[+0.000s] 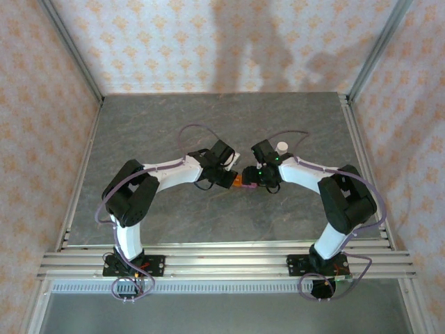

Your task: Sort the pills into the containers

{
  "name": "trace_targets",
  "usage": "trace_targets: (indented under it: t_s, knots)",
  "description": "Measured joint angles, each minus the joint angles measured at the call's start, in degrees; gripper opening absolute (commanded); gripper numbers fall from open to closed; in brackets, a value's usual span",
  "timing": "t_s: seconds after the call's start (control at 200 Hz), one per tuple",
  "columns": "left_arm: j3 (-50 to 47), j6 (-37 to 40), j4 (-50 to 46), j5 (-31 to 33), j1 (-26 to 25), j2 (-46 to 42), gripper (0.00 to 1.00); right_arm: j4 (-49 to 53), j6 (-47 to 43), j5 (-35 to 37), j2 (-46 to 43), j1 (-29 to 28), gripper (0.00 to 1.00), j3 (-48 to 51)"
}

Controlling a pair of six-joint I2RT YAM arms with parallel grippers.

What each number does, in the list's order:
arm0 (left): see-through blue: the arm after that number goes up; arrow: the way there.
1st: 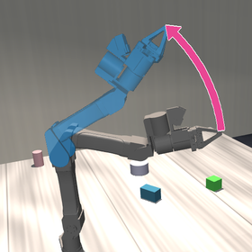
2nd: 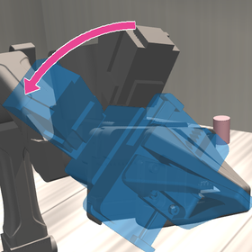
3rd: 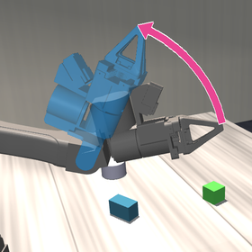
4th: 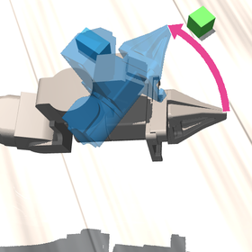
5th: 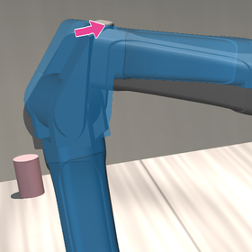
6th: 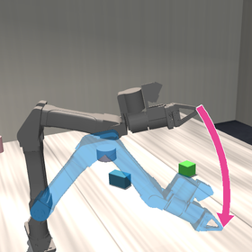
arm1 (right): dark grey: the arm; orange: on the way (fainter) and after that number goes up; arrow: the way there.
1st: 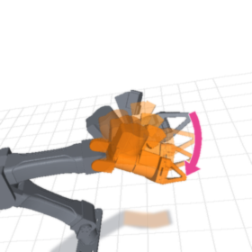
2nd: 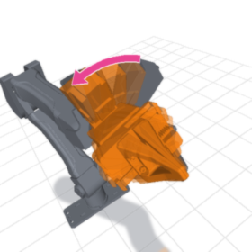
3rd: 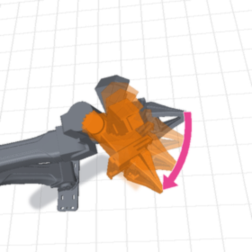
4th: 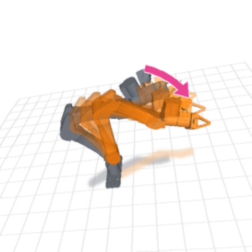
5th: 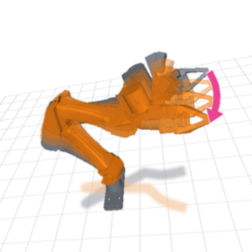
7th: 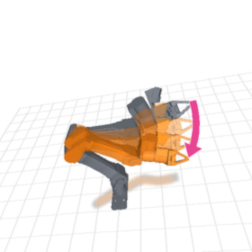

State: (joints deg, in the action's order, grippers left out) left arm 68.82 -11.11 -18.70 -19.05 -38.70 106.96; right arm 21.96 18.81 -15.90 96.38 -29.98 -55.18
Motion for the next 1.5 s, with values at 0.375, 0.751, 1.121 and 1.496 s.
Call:
trace_targets:
  t_s: [0.375,0.751,1.121,1.496]
  knots:
    - [-0.85,0.0,1.22,-0.02,0.0,0.02,0.0,-0.31,0.04,-0.02,0.22,0.0,0.73,0.0]
    - [-1.16,0.0,1.9,0.17,-0.04,0.39,0.0,-0.31,0.26,-0.07,0.28,0.0,0.73,-0.07]
    - [-1.09,0.02,4.98,1.03,-0.04,1.75,0.0,-0.26,0.63,0.39,0.66,0.02,0.73,-0.39]
    - [0.09,0.5,5.16,2.43,-0.04,2.43,0.0,0.33,0.66,2.47,2.49,0.02,0.73,-3.08]
